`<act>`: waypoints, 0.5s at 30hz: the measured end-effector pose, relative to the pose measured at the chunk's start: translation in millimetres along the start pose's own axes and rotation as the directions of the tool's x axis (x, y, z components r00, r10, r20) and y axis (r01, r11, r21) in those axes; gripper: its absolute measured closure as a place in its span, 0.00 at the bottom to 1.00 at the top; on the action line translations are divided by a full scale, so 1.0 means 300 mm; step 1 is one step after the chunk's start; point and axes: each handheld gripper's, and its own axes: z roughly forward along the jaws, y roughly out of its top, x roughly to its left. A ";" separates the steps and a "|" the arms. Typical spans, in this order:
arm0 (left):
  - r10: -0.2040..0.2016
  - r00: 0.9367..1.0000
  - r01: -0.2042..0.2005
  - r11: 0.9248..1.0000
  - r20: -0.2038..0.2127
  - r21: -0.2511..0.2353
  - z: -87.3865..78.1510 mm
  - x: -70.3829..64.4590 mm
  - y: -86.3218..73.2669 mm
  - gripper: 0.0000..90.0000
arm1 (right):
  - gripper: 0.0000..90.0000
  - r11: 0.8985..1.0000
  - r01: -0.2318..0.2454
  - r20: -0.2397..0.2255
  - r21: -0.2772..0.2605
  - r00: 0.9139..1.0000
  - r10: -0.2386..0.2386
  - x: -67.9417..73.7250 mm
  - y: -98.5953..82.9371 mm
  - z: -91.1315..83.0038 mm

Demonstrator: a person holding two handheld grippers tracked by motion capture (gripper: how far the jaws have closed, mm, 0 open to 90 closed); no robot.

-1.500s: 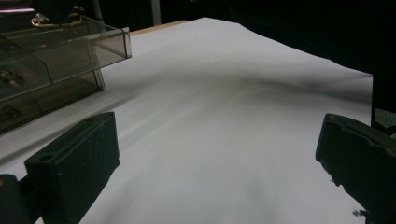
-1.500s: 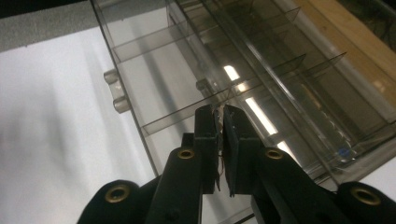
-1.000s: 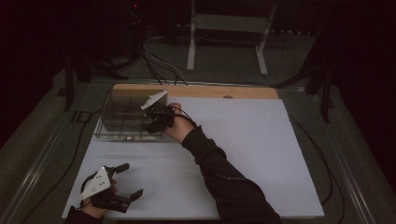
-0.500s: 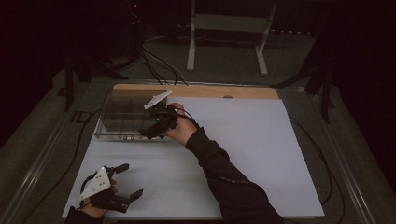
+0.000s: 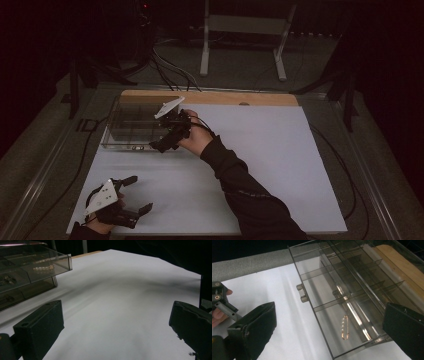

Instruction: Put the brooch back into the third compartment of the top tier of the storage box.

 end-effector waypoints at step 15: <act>-0.004 1.000 0.004 1.000 -0.017 0.004 -0.010 -0.006 -0.006 0.01 | 0.00 0.999 0.000 0.035 -0.037 0.999 0.001 -0.050 -0.053 -0.101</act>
